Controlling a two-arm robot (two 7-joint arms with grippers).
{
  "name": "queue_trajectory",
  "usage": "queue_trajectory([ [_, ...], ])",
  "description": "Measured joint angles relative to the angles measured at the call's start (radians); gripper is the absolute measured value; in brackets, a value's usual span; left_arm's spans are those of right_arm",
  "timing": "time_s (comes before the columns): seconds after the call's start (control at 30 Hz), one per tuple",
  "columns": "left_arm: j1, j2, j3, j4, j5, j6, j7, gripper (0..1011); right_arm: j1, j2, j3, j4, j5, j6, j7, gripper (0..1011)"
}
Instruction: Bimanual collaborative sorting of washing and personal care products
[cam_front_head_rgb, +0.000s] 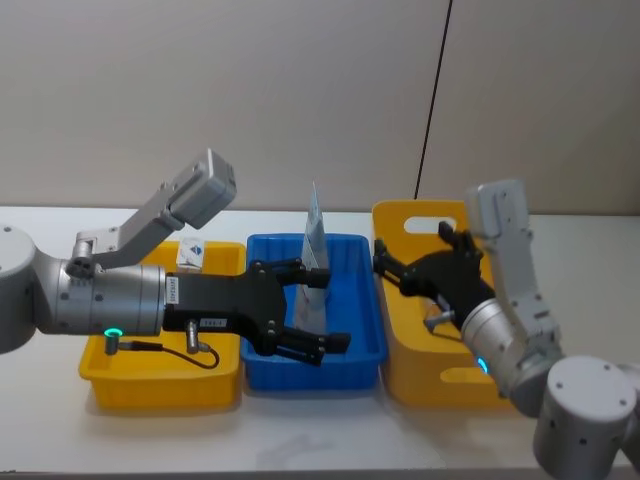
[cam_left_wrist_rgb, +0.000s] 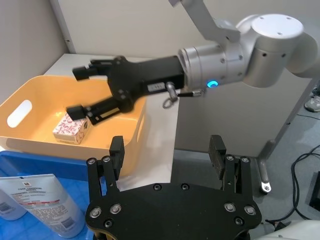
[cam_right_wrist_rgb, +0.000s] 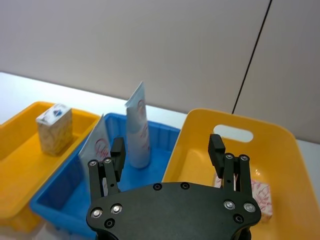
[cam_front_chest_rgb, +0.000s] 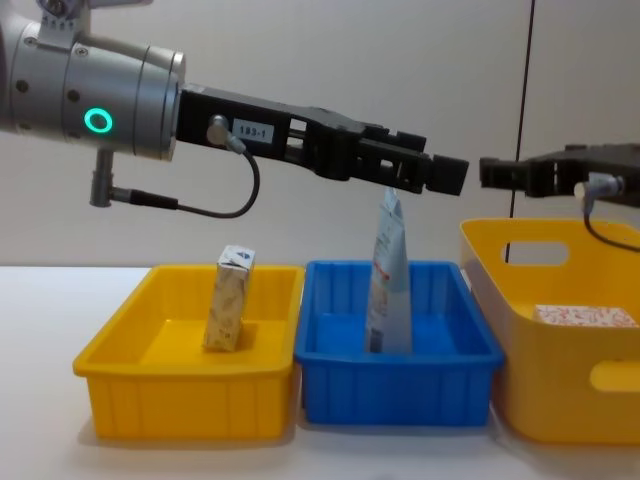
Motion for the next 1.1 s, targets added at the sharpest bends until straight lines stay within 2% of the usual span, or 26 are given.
queue_trajectory([
  [0.27, 0.000, 0.000, 0.000, 0.000, 0.000, 0.000, 0.000, 1001, -0.045, 0.000, -0.014, -0.036, -0.016, 0.010, -0.004, 1004],
  [0.67, 0.005, 0.005, -0.001, -0.009, -0.001, 0.000, 0.015, 1001, -0.063, -0.007, -0.016, -0.043, -0.029, 0.009, -0.001, 1004],
  [0.83, 0.016, 0.017, -0.006, -0.029, -0.002, 0.007, 0.032, 1001, -0.064, -0.012, -0.018, -0.040, -0.032, 0.008, 0.006, 1004],
  [1.1, 0.053, 0.059, -0.026, -0.093, -0.012, 0.035, 0.074, 1001, -0.065, -0.021, -0.024, -0.034, -0.038, 0.005, 0.020, 1004],
])
